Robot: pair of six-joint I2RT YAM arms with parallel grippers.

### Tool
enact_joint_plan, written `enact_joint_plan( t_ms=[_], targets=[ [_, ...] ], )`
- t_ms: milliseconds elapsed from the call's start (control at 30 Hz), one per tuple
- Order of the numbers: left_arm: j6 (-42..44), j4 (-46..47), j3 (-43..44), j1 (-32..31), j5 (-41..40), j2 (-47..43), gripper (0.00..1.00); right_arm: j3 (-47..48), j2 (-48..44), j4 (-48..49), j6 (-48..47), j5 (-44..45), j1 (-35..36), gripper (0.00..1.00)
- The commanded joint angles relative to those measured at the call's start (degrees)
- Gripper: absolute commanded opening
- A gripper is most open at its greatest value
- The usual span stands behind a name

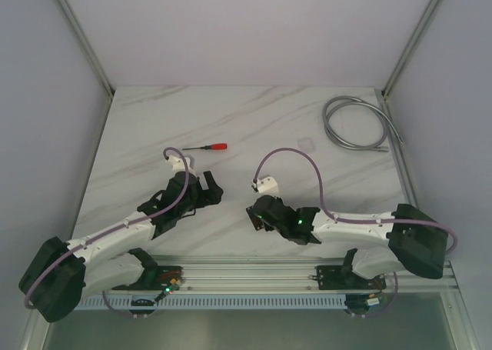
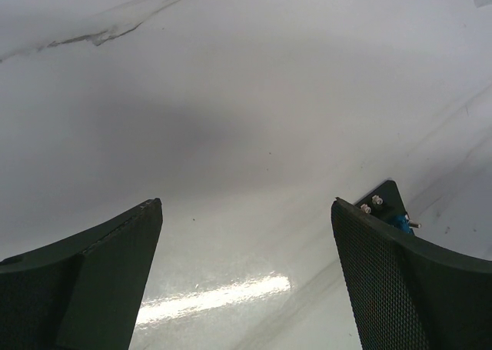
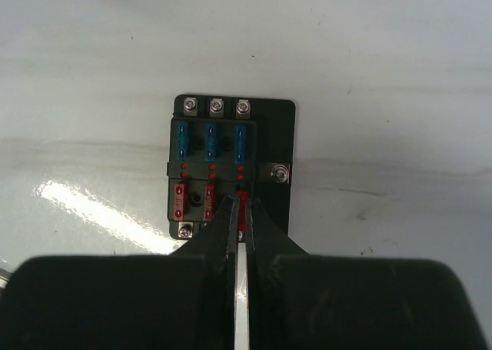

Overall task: Snap on the fuse box
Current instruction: Install the fuse at the fuse box base.

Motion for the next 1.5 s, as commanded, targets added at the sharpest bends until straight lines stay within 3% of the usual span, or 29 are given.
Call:
enact_joint_plan(
  t_ms=[0,533,867,1000,1233,1467],
  targets=[
    [-0.6,-0.1,0.3,0.4,0.7,0.0,1.0,0.6,1.3,-0.1,1.0,3.2,0.7,0.0],
    [-1.1,-0.2,0.0,0.5,0.7,-1.0,1.0,1.4,3.9,0.0,0.9,3.2,1.7,0.01],
    [-1.3,-0.1,-0.3,0.6,0.9,-1.3,1.0,1.6,2.7,-0.5,1.4,2.6,1.9,0.27],
    [-1.3,-0.1,-0.3,0.6,1.1,-1.3,1.0,1.5,1.2,-0.5,1.5,2.2,1.9,0.31],
    [-1.4,0.0,-0.4,0.5,1.4,-1.3,1.0,1.1,-0.3,-0.5,1.7,2.6,1.9,0.31],
    [-1.3,-0.1,-0.4,0.6,1.5,-1.4,1.0,1.5,1.3,-0.9,2.0,3.1,1.9,0.24]
  ],
)
